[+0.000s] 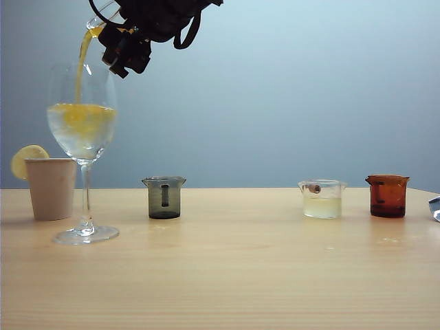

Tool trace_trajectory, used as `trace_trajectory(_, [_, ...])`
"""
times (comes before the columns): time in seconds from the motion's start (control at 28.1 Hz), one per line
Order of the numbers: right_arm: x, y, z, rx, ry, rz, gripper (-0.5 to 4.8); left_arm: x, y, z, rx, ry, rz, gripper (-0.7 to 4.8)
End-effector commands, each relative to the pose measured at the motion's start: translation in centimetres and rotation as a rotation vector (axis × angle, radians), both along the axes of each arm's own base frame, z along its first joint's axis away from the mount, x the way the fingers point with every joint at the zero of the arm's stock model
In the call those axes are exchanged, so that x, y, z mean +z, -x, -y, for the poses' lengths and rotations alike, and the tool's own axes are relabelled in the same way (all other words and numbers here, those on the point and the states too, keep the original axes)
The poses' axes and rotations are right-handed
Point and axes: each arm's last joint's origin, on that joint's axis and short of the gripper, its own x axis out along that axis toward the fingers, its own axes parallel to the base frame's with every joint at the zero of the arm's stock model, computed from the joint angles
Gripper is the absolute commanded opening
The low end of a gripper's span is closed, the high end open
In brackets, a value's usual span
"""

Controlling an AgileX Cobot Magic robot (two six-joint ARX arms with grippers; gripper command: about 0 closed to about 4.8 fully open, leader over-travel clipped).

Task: Pick up the second measuring cup from the left, pour the orange juice inside into the goblet, and finally put the measuring cup back in its original place.

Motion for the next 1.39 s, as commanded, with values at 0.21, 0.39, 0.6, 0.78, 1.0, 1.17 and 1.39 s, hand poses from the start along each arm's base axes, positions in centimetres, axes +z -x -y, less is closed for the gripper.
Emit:
trace_trajectory(0.21, [1.19,0.37,-0.09,0.011,0.006,0.098,1.93,0.14,-0.01,-0.01,0.003,0.003,0.014,-0.04])
trace_trajectory(0.39, [1.18,0.53,-0.23,0.018,0.038,0.131,1.93,0.14,-0.01,-0.01,0.003,0.003,0.014,-0.05])
trace_trajectory(0.6, [1.19,0.56,-0.25,0.02,0.064,0.159,1.93,0.15,-0.02,-0.01,0.003,0.004,0.015,-0.05])
trace_trajectory(0.78, [1.19,0.56,-0.25,0.021,0.082,0.179,1.93,0.14,-0.01,-0.01,0.003,0.003,0.014,-0.04])
trace_trajectory(1.0, [1.34,0.69,-0.36,0.027,0.122,0.242,1.93,0.15,-0.02,-0.01,0.003,0.004,0.015,-0.04])
trace_trajectory(1.17, [1.33,0.67,-0.35,0.019,0.135,0.253,1.93,0.14,-0.01,-0.01,0.003,0.003,0.014,-0.04])
trace_trajectory(1.39, [1.34,0.67,-0.35,0.023,0.182,0.303,1.93,0.15,-0.02,-0.01,0.003,0.004,0.015,-0.05])
